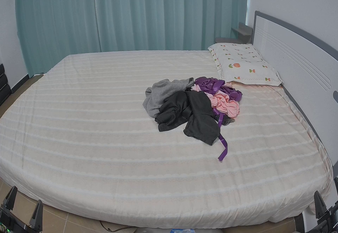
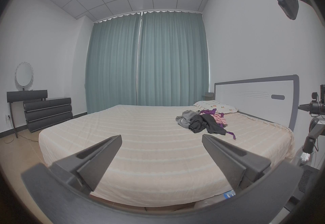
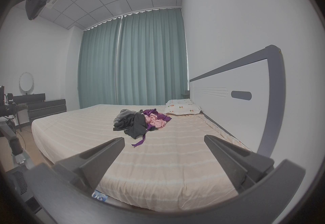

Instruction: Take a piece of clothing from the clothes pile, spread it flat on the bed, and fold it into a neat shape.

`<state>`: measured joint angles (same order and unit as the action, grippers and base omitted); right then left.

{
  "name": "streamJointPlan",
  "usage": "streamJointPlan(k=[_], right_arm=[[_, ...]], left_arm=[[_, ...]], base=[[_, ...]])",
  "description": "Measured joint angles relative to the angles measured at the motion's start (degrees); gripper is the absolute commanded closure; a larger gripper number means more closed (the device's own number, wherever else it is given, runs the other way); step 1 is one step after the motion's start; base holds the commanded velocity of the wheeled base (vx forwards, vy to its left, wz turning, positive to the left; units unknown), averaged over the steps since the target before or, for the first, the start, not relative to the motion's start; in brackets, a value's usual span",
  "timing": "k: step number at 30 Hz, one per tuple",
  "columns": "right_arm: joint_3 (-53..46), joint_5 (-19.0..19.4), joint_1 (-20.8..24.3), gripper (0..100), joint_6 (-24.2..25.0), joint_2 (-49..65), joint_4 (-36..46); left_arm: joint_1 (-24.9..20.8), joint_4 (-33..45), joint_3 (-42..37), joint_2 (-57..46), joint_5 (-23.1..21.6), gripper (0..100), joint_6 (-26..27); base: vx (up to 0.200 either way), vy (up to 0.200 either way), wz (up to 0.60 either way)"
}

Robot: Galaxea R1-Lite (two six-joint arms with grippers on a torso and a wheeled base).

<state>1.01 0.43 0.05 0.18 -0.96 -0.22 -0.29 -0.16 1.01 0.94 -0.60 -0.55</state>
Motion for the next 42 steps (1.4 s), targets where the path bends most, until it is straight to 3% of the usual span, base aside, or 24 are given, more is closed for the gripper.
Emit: streamJointPlan(k=[8,13,27,42], right_arm=[[3.2,0.4,0.0,0,1.4,-1.8,-0.7],[8.6,2.2,0.7,0,2.0,-9.4,-1.5],[16.2,4.7,6.9,0,8.2,-45.6,-14.2],[34.3,4.7,14.3,0,21.6,-88.5,-26.7]], left_arm=[[0.0,0.0,0.0,0.0,0.0,0,0.0],[0.0,0.0,0.0,0.0,0.0,0,0.0],[0.0,0.0,0.0,0.0,0.1,0,0.0],[0.0,0.0,0.0,0.0,0.2,0,0.0]], base=[[0.000,0.000,0.00],[0.000,0.000,0.00],[0.000,0.000,0.00],[0.000,0.000,0.00]])
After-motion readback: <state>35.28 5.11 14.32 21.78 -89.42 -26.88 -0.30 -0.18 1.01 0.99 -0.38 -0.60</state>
